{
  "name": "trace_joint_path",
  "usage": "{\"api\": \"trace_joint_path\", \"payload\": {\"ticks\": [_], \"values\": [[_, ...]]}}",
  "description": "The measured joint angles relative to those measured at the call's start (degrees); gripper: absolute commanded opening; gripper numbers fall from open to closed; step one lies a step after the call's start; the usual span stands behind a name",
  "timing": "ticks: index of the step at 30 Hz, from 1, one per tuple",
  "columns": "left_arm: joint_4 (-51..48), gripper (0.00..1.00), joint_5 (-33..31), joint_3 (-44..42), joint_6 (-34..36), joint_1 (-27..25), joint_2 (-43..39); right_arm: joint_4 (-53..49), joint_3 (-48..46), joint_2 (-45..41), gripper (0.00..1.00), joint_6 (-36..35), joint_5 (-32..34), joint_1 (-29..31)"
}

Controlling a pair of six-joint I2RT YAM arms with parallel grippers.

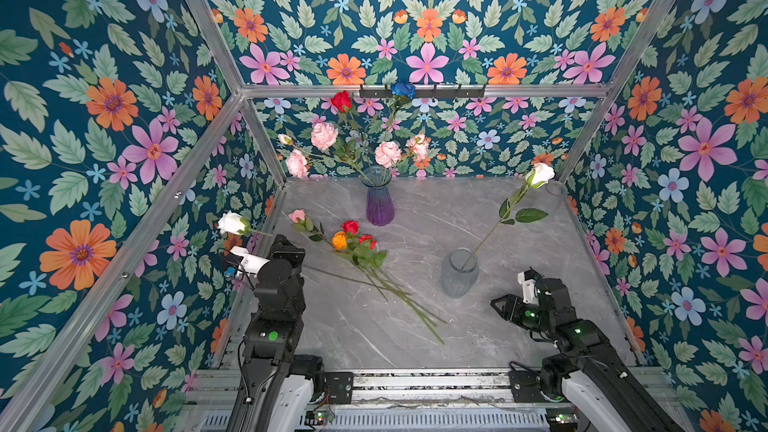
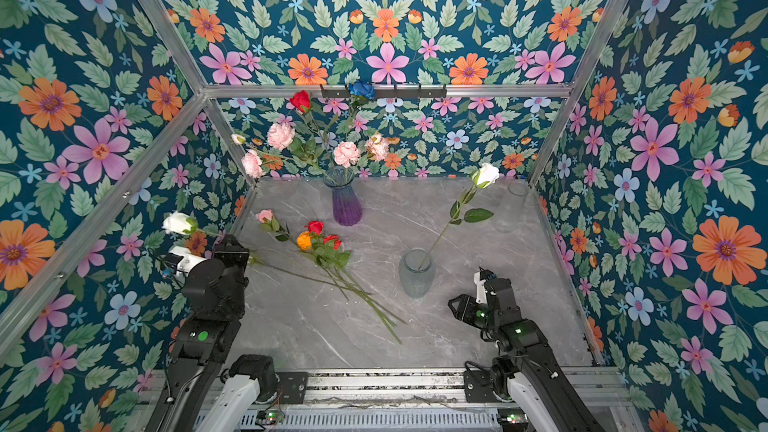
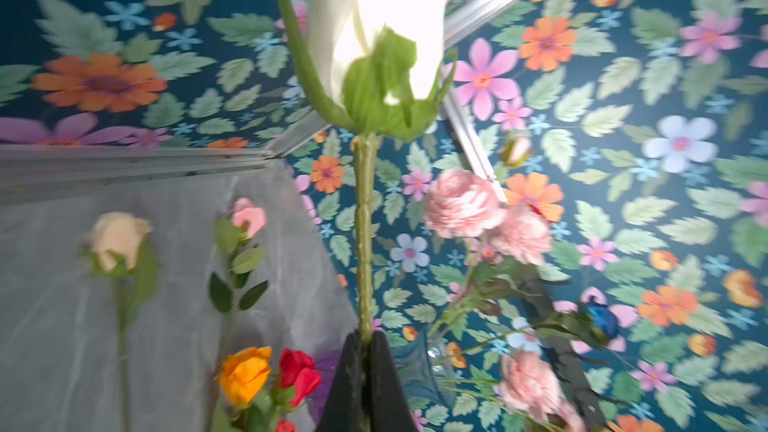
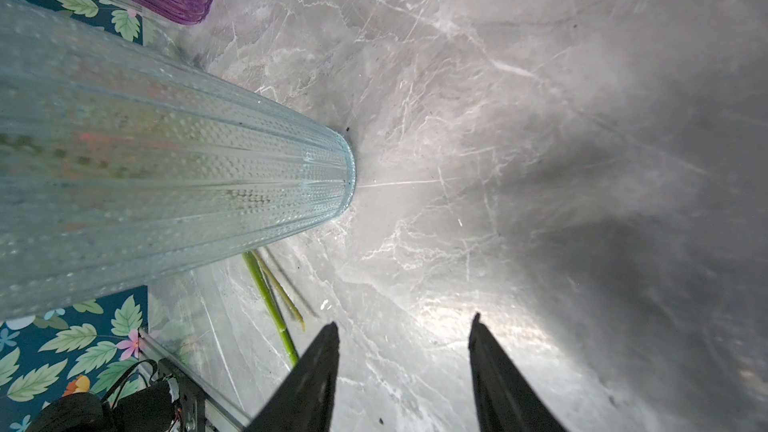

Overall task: Arrange the flowers into the vase
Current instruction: 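Lift the white rose and carry it toward the purple vase with the left gripper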

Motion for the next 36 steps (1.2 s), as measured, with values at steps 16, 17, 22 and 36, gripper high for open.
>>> {"api": "trace_joint_path", "payload": {"ticks": [16,17,22,36], "values": [[46.6,0.0,31.9,19.6,15.1,-23.0,30.8,0.0,0.0,0.2,0.52,0.0,0.6,0.2],[48.2,0.0,32.6,21.1,17.1,-24.8,32.9,0.0,0.0,0.2,0.52,0.0,0.6,0.2],[52.2,0.0,34.9,25.4,21.7,-28.6,41.7,0.0,0.0,0.0,0.52,0.0,0.6,0.3],[55.6,0.0,39.9,33.3,28.0,-32.8,51.3,0.0,0.0,-0.5,0.52,0.0,0.6,0.4]]}}
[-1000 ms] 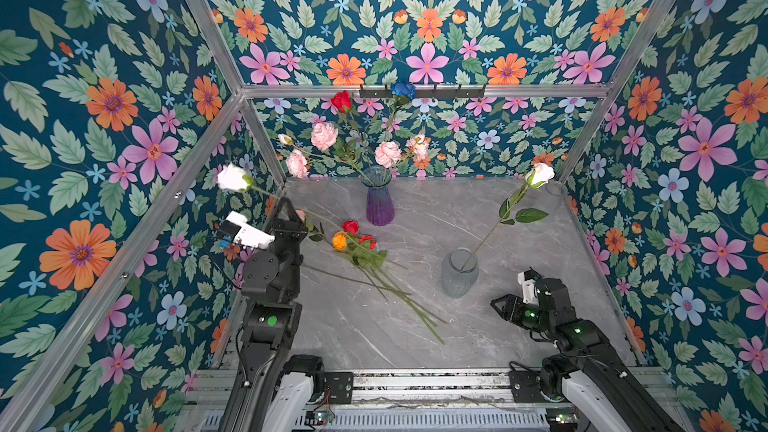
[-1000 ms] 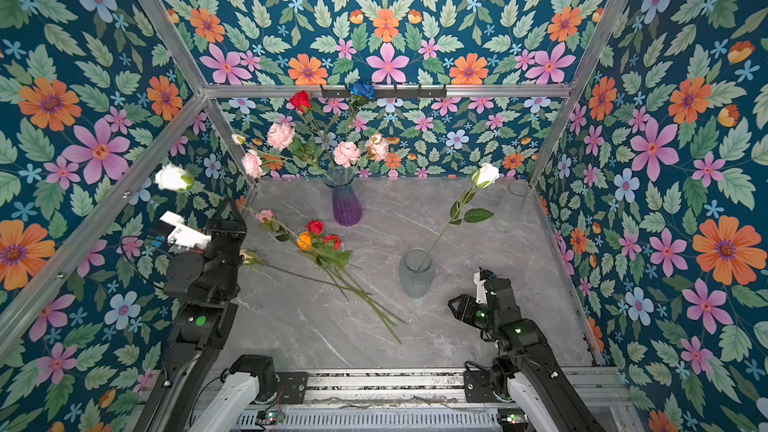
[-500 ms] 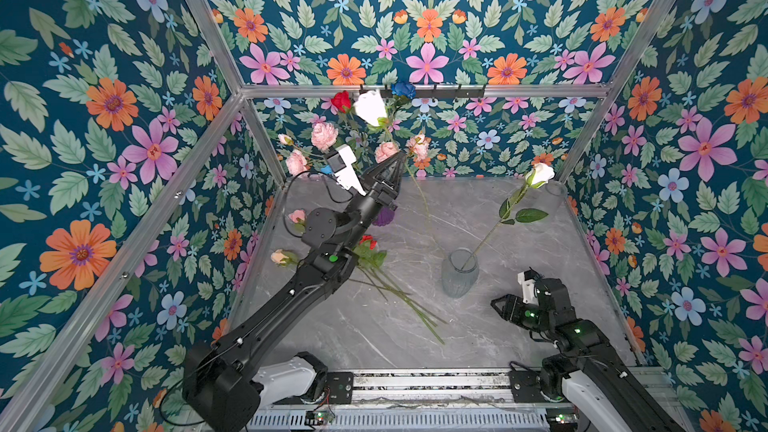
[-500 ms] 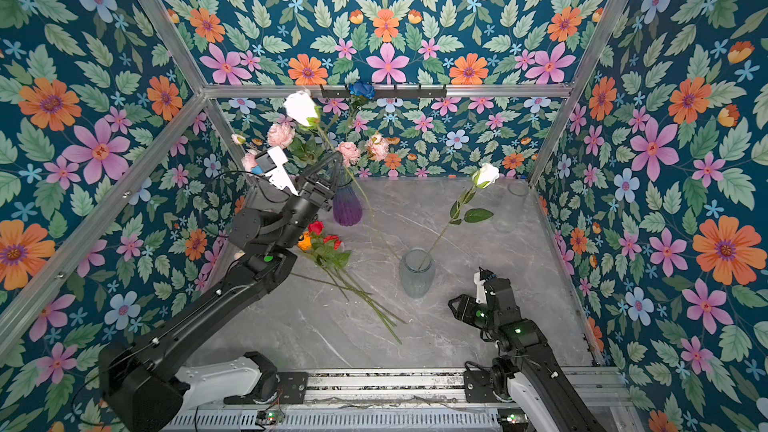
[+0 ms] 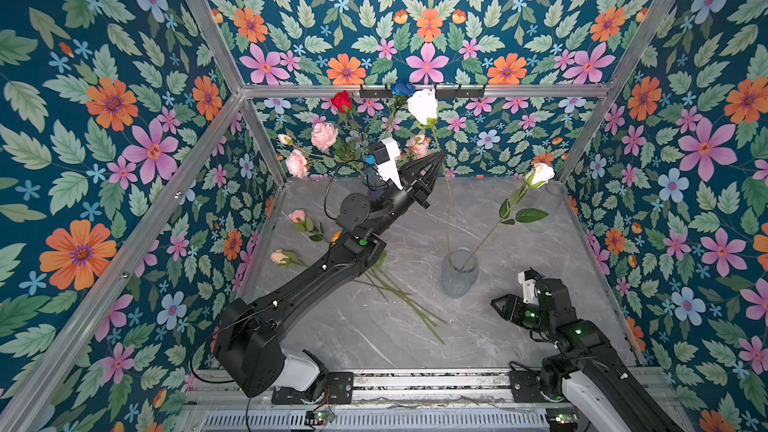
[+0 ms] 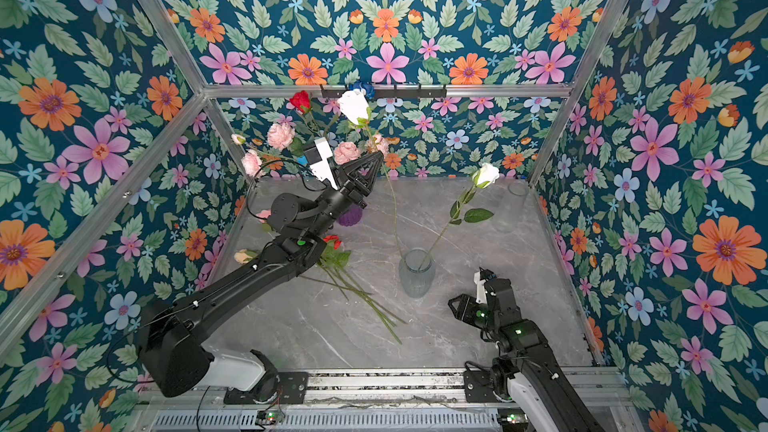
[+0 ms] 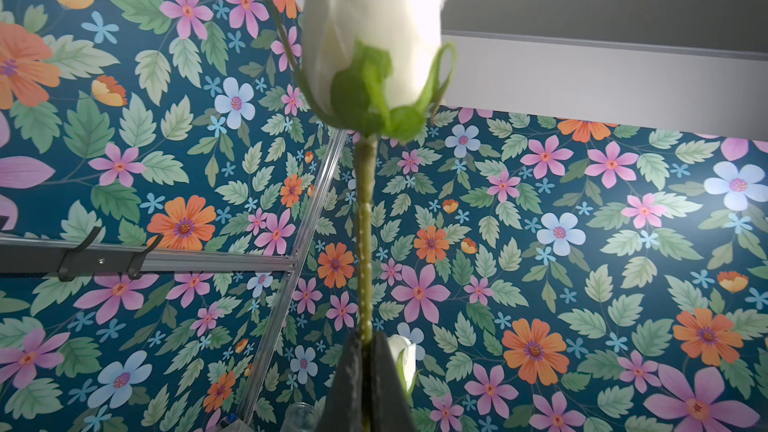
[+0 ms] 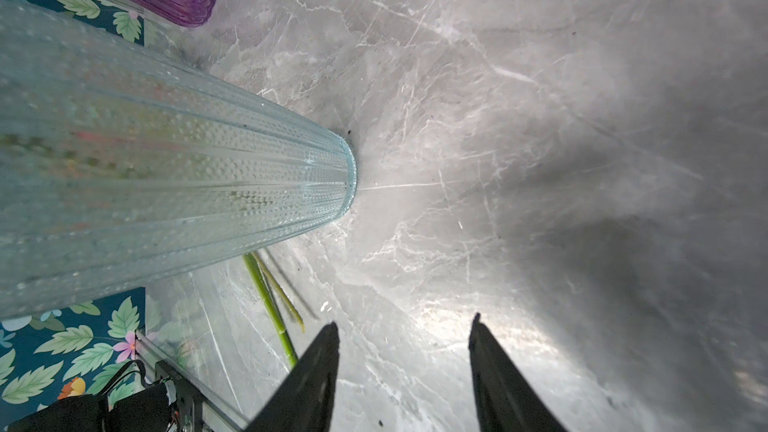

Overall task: Arrange the flowers into the vase
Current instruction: 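Lift the white rose and carry it toward the purple vase with the left gripper, then swing the white rose over the clear vase and lower its stem in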

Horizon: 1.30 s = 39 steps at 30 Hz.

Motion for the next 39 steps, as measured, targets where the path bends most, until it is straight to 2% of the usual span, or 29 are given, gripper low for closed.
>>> {"api": "trace_joint_path", "payload": {"ticks": [8,32,39], "values": [[0.6,0.0,0.3,3.6,0.9,-0.5,1.6,0.0,0.0,-0.2,0.52,0.0,0.0,0.0],[-0.9,0.0,0.9,5.4,2.2,-0.9,1.6,0.0,0.0,0.0,0.52,0.0,0.0,0.0],[-0.4,0.0,1.1,3.5,2.1,-1.0,1.7,0.0,0.0,0.1,0.52,0.0,0.0,0.0]]}}
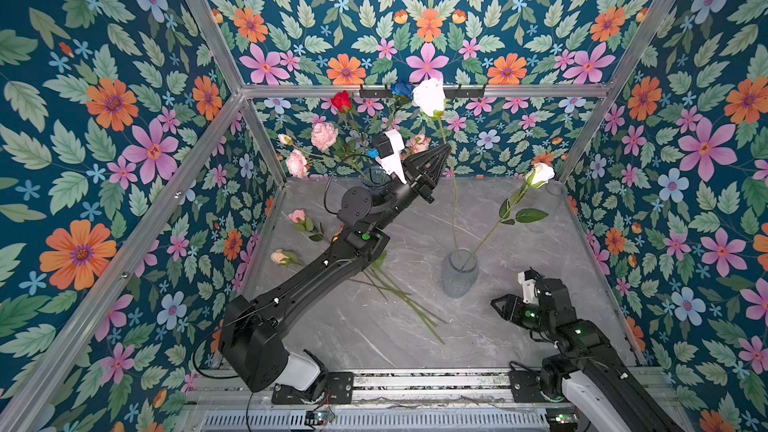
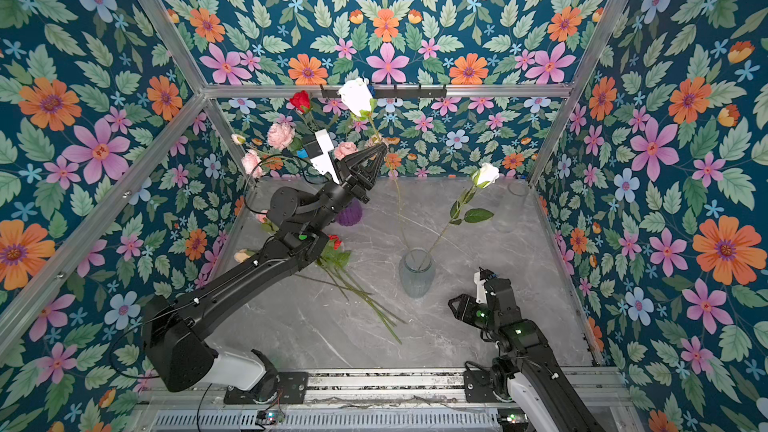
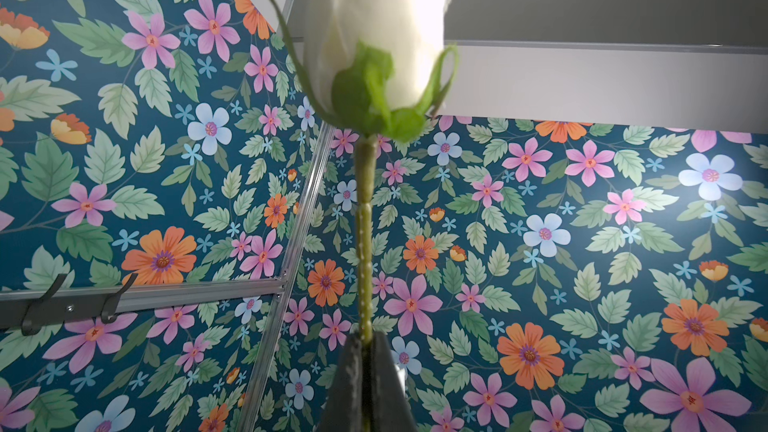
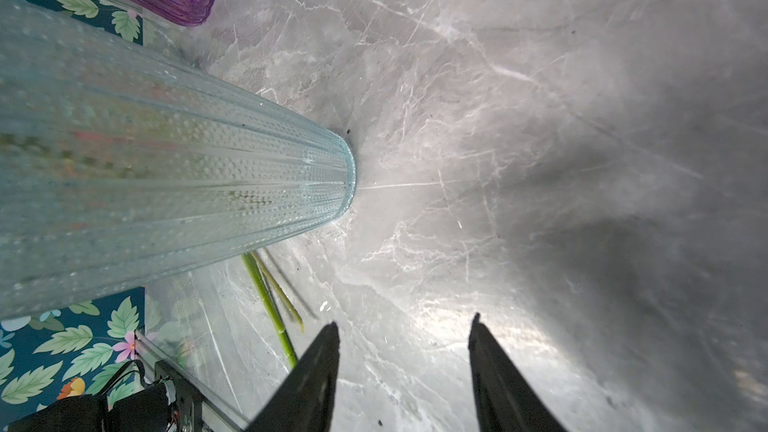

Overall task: Arrange the flowers into the vase
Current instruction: 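Swing the white rose over the clear vase and lower its stem in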

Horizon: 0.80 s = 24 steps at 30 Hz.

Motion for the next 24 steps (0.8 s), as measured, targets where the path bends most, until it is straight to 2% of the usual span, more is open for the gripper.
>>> {"api": "trace_joint_path", "payload": {"ticks": [12,17,18,19,20,21,22,24], "values": [[4.0,0.0,0.0,-7.8,-3.4,-0.8,3.0,0.0,0.0,0.0,0.52,0.0,0.0,0.0],[5.0,0.15,0.0,-8.2,-6.0,-1.8,6.1,0.0,0.0,-0.4,0.52,0.0,0.0,0.0],[5.0,0.25,0.0,-7.9,-6.2,-2.1,6.9,0.0,0.0,-0.5,0.52,0.0,0.0,0.0],[5.0,0.48,0.1,-7.5,-6.6,-2.4,7.6,0.0,0.0,-0.5,0.52,0.0,0.0,0.0],[5.0,0.76,0.3,-7.0,-7.0,-2.7,8.2,0.0,0.0,-0.5,0.52,0.0,0.0,0.0],[4.5,0.94,0.9,-6.3,-7.2,-2.8,8.7,0.0,0.0,-0.5,0.52,0.0,0.0,0.0],[2.9,1.0,1.3,-5.5,-7.1,-3.0,8.8,0.0,0.0,-0.5,0.52,0.0,0.0,0.0],[-2.6,1.0,1.6,-3.0,-5.2,-3.2,8.3,0.0,0.0,-0.7,0.52,0.0,0.0,0.0]]}}
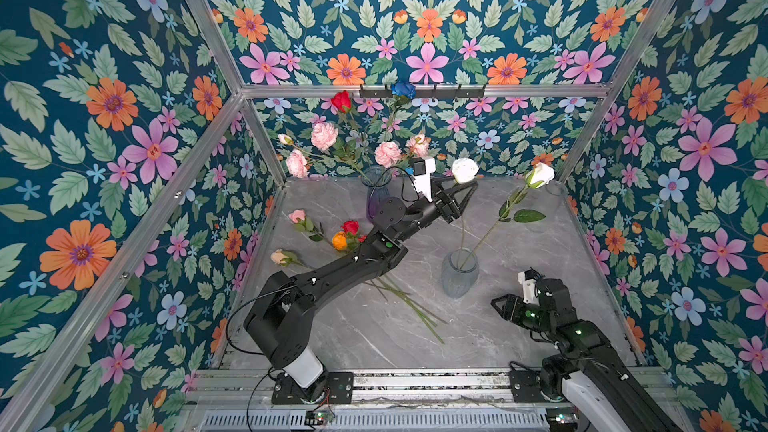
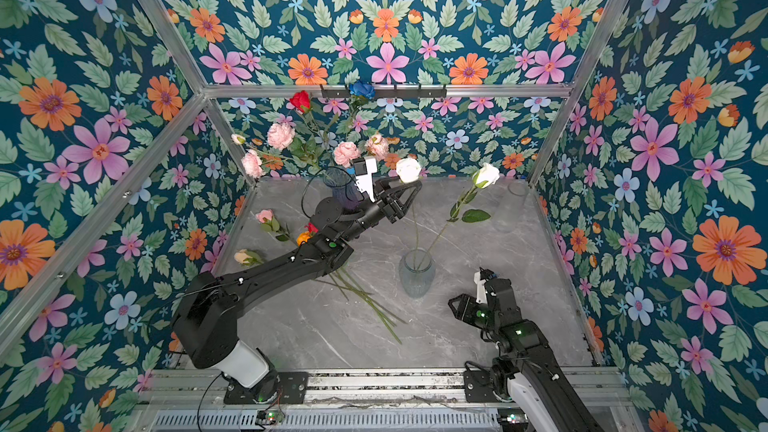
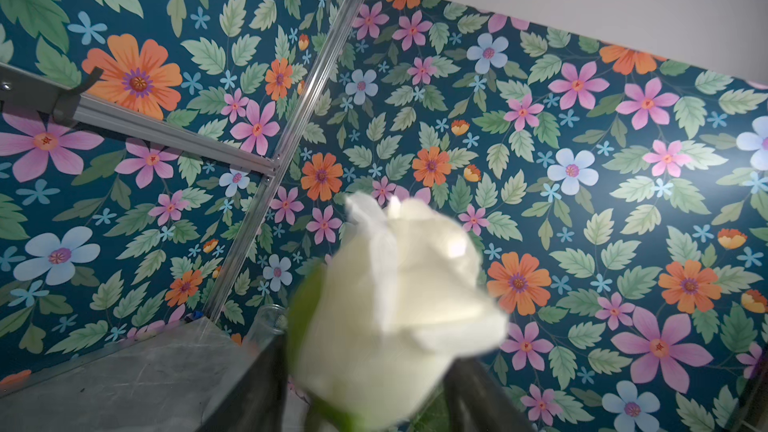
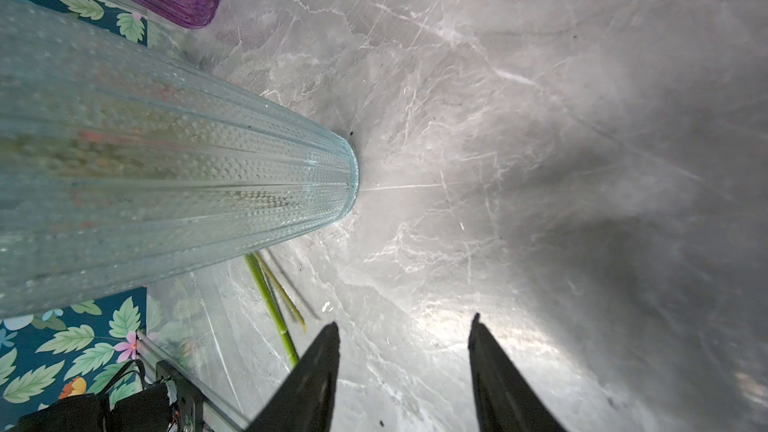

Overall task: Arrange the flowers into the vase
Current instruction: 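Swing the white rose over the clear vase and lower its stem in, then open the left gripper and draw it back toward the loose roses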

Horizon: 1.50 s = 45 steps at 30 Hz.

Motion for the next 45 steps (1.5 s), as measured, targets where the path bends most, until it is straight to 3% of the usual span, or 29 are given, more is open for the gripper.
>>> {"api": "trace_joint_path", "payload": {"ticks": [4,12,18,22,26,30,33,36,41,45], "values": [[-13.8,1.0,-2.0,3.0,6.9,0.0,-4.4,0.0,0.0,0.0,0.52,0.0,0.0,0.0],[-34.2,1.0,-11.4,-0.9,17.2,0.0,-14.2,-0.1,0.0,0.3,0.52,0.0,0.0,0.0],[-42.9,0.99,-18.2,-6.9,20.2,0.1,-19.3,-0.1,0.0,1.2,0.52,0.0,0.0,0.1],[-46.7,0.91,-23.5,-12.2,19.9,0.9,-22.7,-0.1,0.0,1.2,0.52,0.0,0.0,0.1],[-50.2,0.81,-26.8,-17.9,15.9,6.0,-24.6,-0.1,0.0,1.2,0.52,0.0,0.0,0.3],[-51.1,0.69,-26.1,-27.1,9.1,16.5,-26.1,-0.1,0.0,1.2,0.51,0.0,0.0,0.6],[-51.1,0.68,-25.2,-34.0,3.2,23.1,-27.0,0.0,0.0,1.3,0.51,0.0,0.0,0.7],[-51.4,0.69,-25.4,-38.2,-2.1,25.6,-27.8,0.0,0.0,1.4,0.51,0.0,0.0,0.8],[-55.1,0.68,-31.8,-38.6,-11.2,29.6,-26.9,0.0,0.0,1.5,0.51,0.0,0.0,0.8],[-64.1,0.66,-35.5,-32.3,-18.7,34.6,-20.1,0.0,0.0,1.9,0.52,0.0,0.0,0.8]]}}
